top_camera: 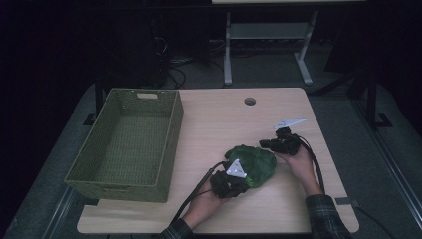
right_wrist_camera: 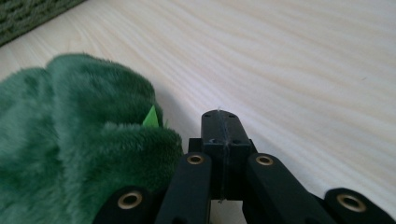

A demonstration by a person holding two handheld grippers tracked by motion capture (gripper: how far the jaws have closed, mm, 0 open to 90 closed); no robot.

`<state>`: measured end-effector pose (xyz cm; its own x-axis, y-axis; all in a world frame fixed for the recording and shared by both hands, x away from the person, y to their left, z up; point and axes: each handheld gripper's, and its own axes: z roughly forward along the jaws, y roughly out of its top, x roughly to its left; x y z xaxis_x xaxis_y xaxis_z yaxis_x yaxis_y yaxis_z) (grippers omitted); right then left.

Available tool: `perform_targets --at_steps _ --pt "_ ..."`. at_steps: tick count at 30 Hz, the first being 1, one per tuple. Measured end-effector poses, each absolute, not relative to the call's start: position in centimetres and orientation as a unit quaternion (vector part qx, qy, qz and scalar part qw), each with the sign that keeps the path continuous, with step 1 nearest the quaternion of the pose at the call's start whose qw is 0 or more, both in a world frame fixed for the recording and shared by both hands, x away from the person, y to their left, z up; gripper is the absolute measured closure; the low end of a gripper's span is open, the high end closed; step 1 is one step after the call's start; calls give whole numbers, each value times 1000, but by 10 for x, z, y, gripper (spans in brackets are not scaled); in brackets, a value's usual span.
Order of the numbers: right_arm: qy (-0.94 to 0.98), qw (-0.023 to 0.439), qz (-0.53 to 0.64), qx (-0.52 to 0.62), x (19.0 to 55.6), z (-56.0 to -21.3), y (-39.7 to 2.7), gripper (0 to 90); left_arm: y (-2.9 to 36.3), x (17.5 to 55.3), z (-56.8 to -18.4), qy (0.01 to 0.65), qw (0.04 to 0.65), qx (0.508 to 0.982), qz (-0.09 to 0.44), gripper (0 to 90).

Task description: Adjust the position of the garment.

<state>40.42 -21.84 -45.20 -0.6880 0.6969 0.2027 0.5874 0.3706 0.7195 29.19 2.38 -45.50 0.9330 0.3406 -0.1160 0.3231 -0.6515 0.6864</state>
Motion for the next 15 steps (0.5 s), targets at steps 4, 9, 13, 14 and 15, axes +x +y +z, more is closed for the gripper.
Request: perform_targets --at_steps 4,9,13,14,15 --pt "832 50 395 387 405 -458 -216 899 24 298 -458 190 378 906 13 896" --pt "842 38 385 377 401 -462 -212 899 28 304 -459 194 376 906 21 896" --pt "843 37 385 374 398 -461 -212 899 34 307 -460 199 377 904 29 896" --pt "842 38 388 373 396 -460 -212 899 35 308 -460 201 376 904 29 896" --pt "841 35 387 375 394 -460 -212 899 37 309 -459 201 374 905 31 896"
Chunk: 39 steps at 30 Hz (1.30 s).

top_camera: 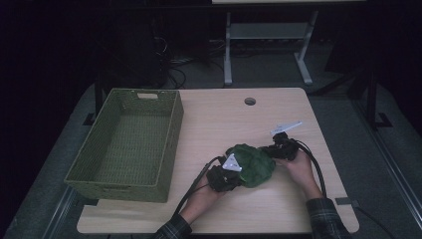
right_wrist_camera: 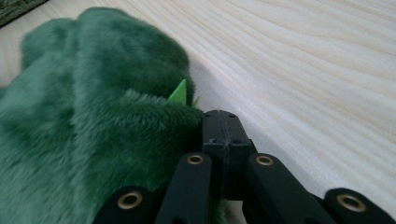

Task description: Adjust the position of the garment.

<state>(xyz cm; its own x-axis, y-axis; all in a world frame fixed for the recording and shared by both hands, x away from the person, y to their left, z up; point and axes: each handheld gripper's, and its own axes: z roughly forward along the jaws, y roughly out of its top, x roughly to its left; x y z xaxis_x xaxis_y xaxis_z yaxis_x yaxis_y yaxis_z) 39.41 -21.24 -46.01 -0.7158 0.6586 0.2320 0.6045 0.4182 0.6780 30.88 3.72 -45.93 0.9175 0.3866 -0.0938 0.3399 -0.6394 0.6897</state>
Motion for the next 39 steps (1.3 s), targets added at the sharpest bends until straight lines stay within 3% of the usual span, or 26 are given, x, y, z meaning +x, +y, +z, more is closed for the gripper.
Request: perform_targets --at_steps 30,35,39 --pt "857 39 379 347 338 -456 -219 890 82 337 -456 238 376 894 55 895" --pt "838 77 392 372 328 -454 -234 701 88 339 -453 238 374 895 54 854" --pt "827 111 388 392 319 -455 -249 498 91 338 -451 234 368 898 52 752"
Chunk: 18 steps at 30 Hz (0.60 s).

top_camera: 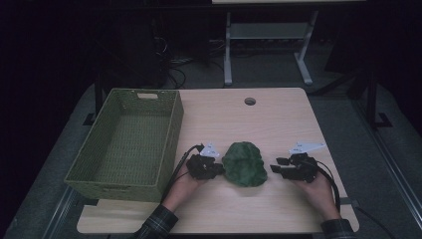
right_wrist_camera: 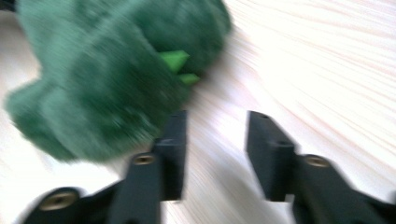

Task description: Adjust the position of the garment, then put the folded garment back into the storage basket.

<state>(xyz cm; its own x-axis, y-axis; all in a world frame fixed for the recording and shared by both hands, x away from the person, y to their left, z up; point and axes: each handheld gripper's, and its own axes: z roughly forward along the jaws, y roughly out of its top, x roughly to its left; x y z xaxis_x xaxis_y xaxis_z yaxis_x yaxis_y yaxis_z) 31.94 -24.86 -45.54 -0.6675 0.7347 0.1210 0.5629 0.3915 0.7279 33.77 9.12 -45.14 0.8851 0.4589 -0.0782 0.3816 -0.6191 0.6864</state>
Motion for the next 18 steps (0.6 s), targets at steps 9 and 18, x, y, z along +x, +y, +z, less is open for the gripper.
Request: perform_targets --at_steps 9,18 --pt "808 153 357 443 293 -467 -279 178 93 333 -442 223 346 909 60 353" --pt "796 160 355 462 275 -481 -299 97 94 333 -424 206 340 915 63 182"
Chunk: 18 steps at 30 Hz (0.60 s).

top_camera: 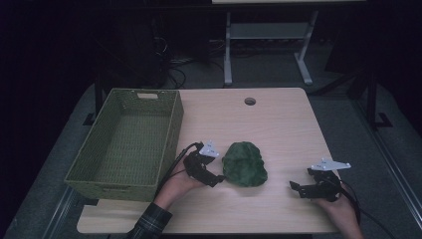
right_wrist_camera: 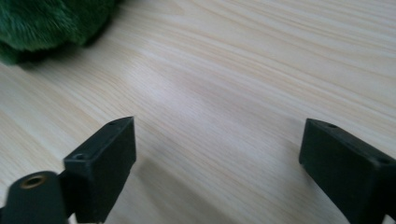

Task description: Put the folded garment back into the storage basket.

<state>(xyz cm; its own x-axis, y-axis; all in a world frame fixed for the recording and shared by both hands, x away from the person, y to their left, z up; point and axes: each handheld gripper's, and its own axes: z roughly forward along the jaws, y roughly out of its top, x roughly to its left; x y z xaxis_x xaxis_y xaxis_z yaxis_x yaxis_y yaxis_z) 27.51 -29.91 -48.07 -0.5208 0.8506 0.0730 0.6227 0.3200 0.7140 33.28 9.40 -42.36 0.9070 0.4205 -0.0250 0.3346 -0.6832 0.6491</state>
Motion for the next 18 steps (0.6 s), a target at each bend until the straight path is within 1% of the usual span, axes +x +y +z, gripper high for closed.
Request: perform_targets --at_steps 2,6,13,16,18 --pt "798 166 354 459 273 -482 -300 92 92 333 -420 207 346 913 60 172" --pt "802 178 346 453 271 -483 -300 82 86 335 -410 191 335 921 63 152" --pt "803 177 345 452 271 -483 -300 79 75 344 -392 167 323 929 66 143" --pt "803 177 345 452 271 -483 -300 79 67 350 -388 148 317 935 62 142" --pt "803 177 345 452 271 -483 -300 79 61 354 -387 136 303 942 58 141"
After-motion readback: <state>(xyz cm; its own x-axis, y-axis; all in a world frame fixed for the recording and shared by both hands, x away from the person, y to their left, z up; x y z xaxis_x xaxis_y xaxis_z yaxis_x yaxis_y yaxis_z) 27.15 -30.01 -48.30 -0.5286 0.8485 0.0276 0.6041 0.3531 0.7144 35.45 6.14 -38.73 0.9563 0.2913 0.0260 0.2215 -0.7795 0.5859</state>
